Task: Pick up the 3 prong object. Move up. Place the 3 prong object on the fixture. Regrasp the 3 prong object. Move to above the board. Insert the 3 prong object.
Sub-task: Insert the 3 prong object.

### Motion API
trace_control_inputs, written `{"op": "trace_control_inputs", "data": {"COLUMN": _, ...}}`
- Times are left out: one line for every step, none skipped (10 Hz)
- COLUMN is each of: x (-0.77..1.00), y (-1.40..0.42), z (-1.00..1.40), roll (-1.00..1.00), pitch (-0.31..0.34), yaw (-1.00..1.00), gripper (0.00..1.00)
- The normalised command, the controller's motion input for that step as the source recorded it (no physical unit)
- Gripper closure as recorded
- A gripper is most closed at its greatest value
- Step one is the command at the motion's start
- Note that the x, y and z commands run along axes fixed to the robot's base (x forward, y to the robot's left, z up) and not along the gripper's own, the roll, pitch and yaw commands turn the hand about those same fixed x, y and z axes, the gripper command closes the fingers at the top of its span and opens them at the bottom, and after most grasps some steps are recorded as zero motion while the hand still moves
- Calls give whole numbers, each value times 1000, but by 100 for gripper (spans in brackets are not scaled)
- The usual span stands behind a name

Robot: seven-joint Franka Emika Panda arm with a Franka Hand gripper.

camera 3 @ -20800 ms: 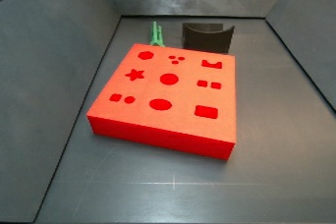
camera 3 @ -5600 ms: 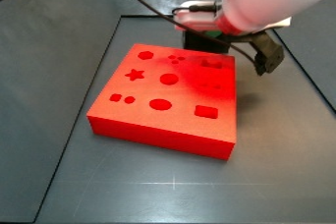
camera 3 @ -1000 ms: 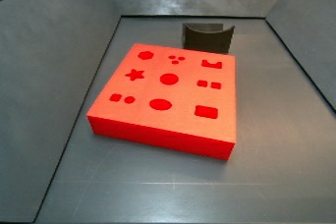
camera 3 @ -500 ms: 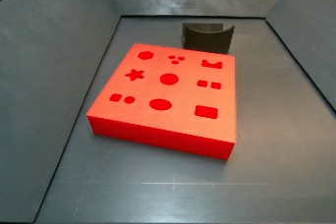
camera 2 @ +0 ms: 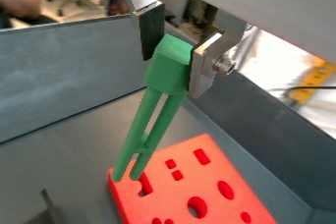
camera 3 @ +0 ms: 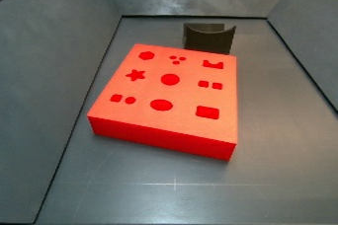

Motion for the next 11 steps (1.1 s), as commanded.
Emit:
{"op": "trace_control_inputs", "data": {"x": 0, "y": 0, "z": -609, "roll": 0, "pitch": 50, "yaw": 1000, "gripper": 100}}
{"op": "trace_control_inputs", "data": {"x": 0, "y": 0, "z": -617, "roll": 0, "pitch": 59, "yaw": 1000, "gripper": 100}}
{"op": "trace_control_inputs", "data": {"x": 0, "y": -34, "z": -603, "roll": 0, "pitch": 66, "yaw": 1000, "gripper": 100}}
{"op": "trace_control_inputs", "data": {"x": 0, "y": -114, "z": -137, "roll": 0, "pitch": -20, "yaw": 309, "gripper": 100}}
{"op": "trace_control_inputs", "data": {"x": 0, "y": 0, "z": 0, "roll": -20, "pitch": 0, "yaw": 0, "gripper": 100}}
{"op": "trace_control_inputs", "data": {"x": -111, "y": -11, "z": -137, "roll": 0, "pitch": -26, "yaw": 60, "gripper": 100}}
{"op": "trace_control_inputs", "data": {"x": -40, "y": -194, "z": -274, "roll": 0, "pitch": -46, "yaw": 994, "gripper": 100}}
{"op": "trace_control_inputs", "data": {"x": 0, "y": 0, "z": -360, "roll": 0, "pitch": -17, "yaw": 1000, "gripper": 100}}
{"op": "trace_control_inputs", "data": {"x": 0, "y": 0, "z": -363, "roll": 0, "pitch": -16, "yaw": 1000, "gripper": 100}}
{"op": "trace_control_inputs", "data": {"x": 0, "y": -34, "z": -297, "roll": 0, "pitch": -36, "yaw": 1000, "gripper": 100}}
{"op": "trace_control_inputs", "data": {"x": -23, "y": -71, "z": -123, "roll": -26, "pitch": 0, "yaw": 1000, "gripper": 100}}
